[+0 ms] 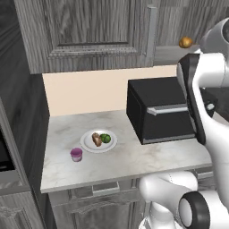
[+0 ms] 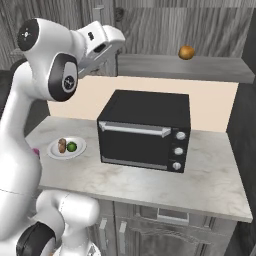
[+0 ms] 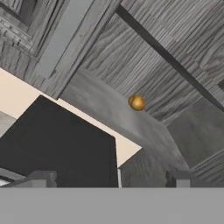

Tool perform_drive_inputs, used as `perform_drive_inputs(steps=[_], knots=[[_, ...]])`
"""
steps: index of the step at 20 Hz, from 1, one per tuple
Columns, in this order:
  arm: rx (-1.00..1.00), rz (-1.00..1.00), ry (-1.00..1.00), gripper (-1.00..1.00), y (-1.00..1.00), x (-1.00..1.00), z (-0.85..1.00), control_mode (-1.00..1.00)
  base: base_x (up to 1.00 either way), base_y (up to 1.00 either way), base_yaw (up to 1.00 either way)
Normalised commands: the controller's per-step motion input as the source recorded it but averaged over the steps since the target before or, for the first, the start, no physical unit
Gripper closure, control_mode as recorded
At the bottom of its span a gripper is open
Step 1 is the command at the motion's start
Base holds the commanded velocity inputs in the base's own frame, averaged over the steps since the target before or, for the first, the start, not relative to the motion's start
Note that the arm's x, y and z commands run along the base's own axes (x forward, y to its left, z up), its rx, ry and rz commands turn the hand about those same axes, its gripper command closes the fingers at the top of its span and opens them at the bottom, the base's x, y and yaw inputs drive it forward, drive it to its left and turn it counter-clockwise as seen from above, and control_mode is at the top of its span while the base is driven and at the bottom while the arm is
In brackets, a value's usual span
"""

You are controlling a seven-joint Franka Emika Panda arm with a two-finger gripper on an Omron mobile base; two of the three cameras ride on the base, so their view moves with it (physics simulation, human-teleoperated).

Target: Pick the avocado and bread from the counter and place them on the plate. Then pick the jam from the cabinet and place it next to the plate. Lastly close the cabinet door.

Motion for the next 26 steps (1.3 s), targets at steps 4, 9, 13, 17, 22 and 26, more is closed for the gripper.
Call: perform_drive_inputs(steps=[4,9,13,17,22,26], knots=[[0.08,0.00,0.00,-1.00,0.00,-0.25,0.00,-1.00,0.00,0.00,0.00],[0.09,0.00,0.00,-1.00,0.00,-0.18,0.00,-1.00,0.00,0.00,0.00],[0.13,0.00,0.00,-1.00,0.00,-0.25,0.00,-1.00,0.00,0.00,0.00],[0.16,0.00,0.00,-1.00,0.00,-0.25,-0.09,-1.00,0.00,0.00,0.00],[0.20,0.00,-0.08,-1.00,0.00,-0.39,-0.16,-1.00,0.00,0.00,0.00],[0.26,0.00,-0.19,-1.00,-0.19,-0.64,-0.05,-1.00,0.00,0.00,0.00]])
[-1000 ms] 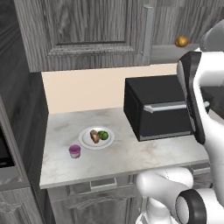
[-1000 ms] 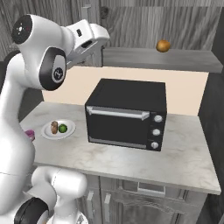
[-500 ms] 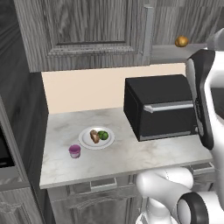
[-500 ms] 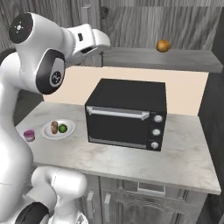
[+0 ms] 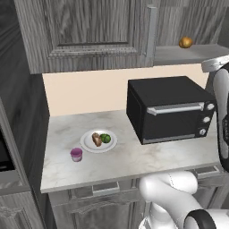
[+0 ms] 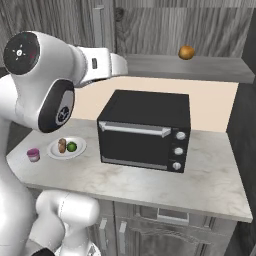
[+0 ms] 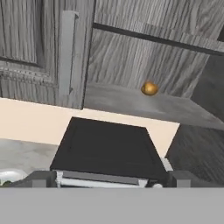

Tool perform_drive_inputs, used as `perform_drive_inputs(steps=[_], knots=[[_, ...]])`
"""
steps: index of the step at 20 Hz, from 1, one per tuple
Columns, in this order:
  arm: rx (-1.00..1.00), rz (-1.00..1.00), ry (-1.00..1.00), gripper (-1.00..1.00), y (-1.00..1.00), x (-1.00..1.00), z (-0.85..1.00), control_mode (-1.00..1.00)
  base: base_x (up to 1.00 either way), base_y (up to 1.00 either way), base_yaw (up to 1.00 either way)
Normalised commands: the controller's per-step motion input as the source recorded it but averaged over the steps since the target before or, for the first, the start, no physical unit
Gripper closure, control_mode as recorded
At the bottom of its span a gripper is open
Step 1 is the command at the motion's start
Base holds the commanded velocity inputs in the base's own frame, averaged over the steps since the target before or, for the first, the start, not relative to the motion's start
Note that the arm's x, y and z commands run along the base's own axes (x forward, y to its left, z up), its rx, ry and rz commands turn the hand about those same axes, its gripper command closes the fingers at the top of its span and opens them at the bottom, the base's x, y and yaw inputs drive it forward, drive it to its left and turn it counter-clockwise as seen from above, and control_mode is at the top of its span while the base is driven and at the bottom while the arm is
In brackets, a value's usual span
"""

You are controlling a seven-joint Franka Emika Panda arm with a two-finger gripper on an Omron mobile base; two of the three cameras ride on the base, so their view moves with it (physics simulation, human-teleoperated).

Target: Pick the avocado and bread from the counter and place them on the plate. Then pick the jam from the cabinet and place it next to the plate. Lastly close the cabinet door.

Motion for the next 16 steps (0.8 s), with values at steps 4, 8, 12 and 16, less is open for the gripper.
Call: perform_drive_inputs(steps=[4,8,12,16], knots=[[0.33,0.00,-0.11,-1.00,-0.34,-0.44,-0.01,-1.00,0.00,0.00,0.00],[0.34,0.01,-0.05,-1.00,-0.42,-0.37,-0.01,-1.00,0.00,0.00,0.00],[0.23,0.00,0.00,-1.00,-0.52,-0.13,-0.02,-1.00,0.00,0.00,0.00],[0.19,0.04,0.00,-1.00,-0.60,-0.08,-0.12,-1.00,0.00,0.00,0.00]])
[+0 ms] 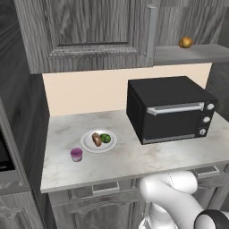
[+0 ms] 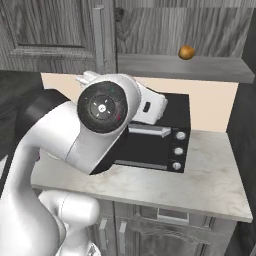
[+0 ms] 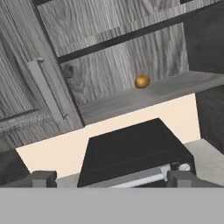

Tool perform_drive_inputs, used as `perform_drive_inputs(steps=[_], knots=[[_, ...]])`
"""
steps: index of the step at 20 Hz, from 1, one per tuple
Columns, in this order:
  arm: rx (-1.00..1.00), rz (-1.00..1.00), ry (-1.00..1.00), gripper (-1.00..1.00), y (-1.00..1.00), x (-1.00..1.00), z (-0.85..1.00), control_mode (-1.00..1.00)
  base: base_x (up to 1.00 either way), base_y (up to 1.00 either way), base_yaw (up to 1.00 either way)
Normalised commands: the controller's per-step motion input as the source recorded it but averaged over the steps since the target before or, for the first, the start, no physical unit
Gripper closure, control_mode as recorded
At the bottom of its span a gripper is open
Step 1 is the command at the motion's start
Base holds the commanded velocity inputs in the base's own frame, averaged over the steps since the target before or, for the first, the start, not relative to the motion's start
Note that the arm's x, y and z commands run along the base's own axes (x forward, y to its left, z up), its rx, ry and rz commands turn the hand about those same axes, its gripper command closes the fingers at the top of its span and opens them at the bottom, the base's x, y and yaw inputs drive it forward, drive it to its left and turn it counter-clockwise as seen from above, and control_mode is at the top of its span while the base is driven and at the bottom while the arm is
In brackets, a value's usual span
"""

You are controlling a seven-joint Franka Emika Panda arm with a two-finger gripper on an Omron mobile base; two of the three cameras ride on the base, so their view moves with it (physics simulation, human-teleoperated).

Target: Pick the avocado and bread from the counter and place them on the plate. Then pick the jam from the cabinet and place it next to the plate. Lastly close the cabinet door.

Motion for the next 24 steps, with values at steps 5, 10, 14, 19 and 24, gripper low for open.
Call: perform_drive_inputs(steps=[5,10,14,19,24], knots=[[0.12,0.09,-0.05,-1.00,-0.19,-0.32,-0.37,-1.00,0.00,0.00,0.00],[0.09,0.11,-0.09,-1.00,0.00,-0.19,-0.60,-1.00,0.00,0.00,0.00],[0.09,0.13,-0.16,-1.00,-0.15,-0.11,-0.27,-1.00,0.00,0.00,0.00],[0.13,0.09,-0.12,-1.00,-0.36,-0.13,-0.09,-1.00,0.00,0.00,0.00],[0.13,0.03,-0.08,-1.00,-0.35,-0.34,0.00,-1.00,0.00,0.00,0.00]])
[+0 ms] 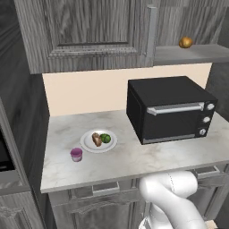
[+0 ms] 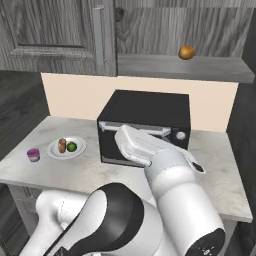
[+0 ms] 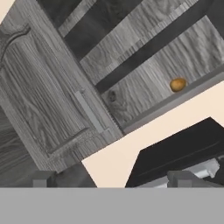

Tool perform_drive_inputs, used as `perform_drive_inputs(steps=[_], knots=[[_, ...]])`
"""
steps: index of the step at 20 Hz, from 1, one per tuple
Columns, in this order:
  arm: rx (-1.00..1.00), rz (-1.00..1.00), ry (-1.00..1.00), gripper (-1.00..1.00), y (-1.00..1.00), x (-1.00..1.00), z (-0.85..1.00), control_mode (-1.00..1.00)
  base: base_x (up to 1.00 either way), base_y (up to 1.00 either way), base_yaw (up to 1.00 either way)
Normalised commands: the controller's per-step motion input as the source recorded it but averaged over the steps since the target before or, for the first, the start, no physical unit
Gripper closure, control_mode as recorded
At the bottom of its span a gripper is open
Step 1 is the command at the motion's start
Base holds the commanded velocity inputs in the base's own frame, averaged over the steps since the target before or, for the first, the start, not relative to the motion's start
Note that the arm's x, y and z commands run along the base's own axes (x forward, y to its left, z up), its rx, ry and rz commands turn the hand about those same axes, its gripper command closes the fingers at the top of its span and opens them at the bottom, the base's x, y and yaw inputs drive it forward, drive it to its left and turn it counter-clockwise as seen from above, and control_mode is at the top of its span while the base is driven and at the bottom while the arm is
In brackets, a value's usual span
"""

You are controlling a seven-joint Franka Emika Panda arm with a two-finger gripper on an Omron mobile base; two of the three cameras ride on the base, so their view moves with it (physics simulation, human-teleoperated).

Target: Pick the avocado and bread from the counter and place them on the plate. Then pick the jam from the cabinet and place it next to the plate. Lastly close the cabinet door.

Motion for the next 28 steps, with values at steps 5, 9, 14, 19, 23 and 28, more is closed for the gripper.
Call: perform_drive_inputs(steps=[5,9,14,19,23,28], knots=[[0.06,0.00,-0.09,-1.00,-0.23,-0.51,0.00,-1.00,0.00,0.00,0.00],[0.01,0.02,-0.03,-1.00,-0.31,-0.13,0.00,-1.00,0.00,0.00,0.00],[0.06,0.08,-0.02,-1.00,-0.56,-0.02,0.00,-1.00,0.00,0.00,0.00],[0.10,0.07,-0.03,-1.00,-0.52,-0.42,0.00,-1.00,0.00,0.00,0.00],[0.09,0.05,-0.06,-1.00,-0.22,-0.75,0.00,-1.00,0.00,0.00,0.00],[0.06,0.00,-0.06,-1.00,-0.06,-0.77,0.00,-1.00,0.00,0.00,0.00]])
